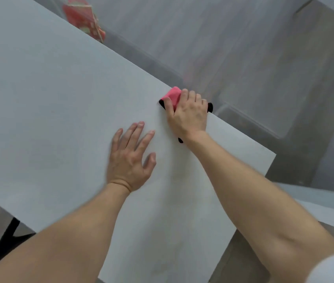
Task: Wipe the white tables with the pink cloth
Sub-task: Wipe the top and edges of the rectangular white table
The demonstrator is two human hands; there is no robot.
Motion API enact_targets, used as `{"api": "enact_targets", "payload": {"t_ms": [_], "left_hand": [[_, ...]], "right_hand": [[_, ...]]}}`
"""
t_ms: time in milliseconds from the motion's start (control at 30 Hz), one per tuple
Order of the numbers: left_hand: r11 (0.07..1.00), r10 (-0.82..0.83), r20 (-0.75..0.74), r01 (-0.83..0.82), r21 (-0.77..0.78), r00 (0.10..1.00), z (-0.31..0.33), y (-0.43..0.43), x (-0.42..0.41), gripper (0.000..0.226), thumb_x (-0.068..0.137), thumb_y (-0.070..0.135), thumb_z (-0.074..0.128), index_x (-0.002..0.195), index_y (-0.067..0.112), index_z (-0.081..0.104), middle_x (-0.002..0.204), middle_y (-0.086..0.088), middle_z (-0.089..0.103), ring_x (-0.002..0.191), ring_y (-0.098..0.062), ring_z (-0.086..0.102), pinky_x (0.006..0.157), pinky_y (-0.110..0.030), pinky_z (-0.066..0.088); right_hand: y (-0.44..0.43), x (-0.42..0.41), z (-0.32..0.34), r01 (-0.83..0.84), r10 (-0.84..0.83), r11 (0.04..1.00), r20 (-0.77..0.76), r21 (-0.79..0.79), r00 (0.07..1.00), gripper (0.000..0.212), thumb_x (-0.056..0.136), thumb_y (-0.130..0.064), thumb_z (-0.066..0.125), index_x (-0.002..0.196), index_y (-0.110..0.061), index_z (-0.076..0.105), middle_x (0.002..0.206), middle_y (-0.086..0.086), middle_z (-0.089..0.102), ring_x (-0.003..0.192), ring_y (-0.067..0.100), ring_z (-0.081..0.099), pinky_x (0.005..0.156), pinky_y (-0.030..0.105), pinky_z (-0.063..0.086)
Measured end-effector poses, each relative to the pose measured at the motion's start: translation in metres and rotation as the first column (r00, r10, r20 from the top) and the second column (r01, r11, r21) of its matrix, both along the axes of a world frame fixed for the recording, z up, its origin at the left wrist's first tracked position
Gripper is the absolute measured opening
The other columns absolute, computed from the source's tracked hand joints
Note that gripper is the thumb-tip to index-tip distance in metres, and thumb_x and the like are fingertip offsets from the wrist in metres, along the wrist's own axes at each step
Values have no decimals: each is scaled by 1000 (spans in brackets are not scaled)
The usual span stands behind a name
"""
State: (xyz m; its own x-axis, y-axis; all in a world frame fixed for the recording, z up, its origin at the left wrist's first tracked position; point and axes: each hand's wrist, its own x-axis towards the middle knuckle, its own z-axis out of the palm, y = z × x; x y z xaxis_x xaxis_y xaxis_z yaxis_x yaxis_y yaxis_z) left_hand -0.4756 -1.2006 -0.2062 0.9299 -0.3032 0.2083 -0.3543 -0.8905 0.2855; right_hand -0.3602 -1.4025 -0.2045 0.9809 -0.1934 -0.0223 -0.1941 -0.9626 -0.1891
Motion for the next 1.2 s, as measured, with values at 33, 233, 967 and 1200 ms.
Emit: {"api": "enact_targets", "payload": {"t_ms": [33, 233, 967, 1200], "left_hand": [[1000, 27, -12, -27, 9, 1000, 2, 0, 1, 64, 101, 41, 57, 160, 19, 53, 175, -10, 35, 163, -29, 30, 130, -62, 22], [996, 82, -38, -80, 42, 996, 4, 0, 1, 69, 99, 43, 56, 162, 17, 49, 177, -9, 30, 165, -31, 26, 129, -68, 18], [975, 223, -48, -221, 30, 974, 8, -2, -2, 66, 97, 43, 63, 159, 20, 55, 174, -11, 36, 164, -34, 29, 126, -72, 19], [978, 208, -51, -206, 38, 977, 8, 0, -1, 66, 100, 44, 54, 162, 20, 51, 177, -10, 30, 165, -32, 26, 127, -71, 18]], "right_hand": [[7, 4, 1, -4, 4, 1000, 5, -2, 1000, 71, 109, -64, 28, 137, -6, 59, 118, 12, 66, 108, 35, 58, 98, 47, 39], [-64, -59, 9, 13, -14, 1000, 20, 22, 1000, 75, 108, -65, 35, 146, -3, 53, 119, 15, 63, 115, 39, 57, 108, 50, 40], [-19, -26, 18, 157, -151, 982, -56, 109, 987, 74, 103, -69, 32, 136, -8, 59, 120, 12, 64, 117, 37, 55, 109, 51, 34], [142, 128, 15, -124, 141, 977, -91, 173, 986, 49, 111, -51, 37, 139, -15, 55, 137, 9, 62, 127, 33, 56, 105, 47, 35]]}}
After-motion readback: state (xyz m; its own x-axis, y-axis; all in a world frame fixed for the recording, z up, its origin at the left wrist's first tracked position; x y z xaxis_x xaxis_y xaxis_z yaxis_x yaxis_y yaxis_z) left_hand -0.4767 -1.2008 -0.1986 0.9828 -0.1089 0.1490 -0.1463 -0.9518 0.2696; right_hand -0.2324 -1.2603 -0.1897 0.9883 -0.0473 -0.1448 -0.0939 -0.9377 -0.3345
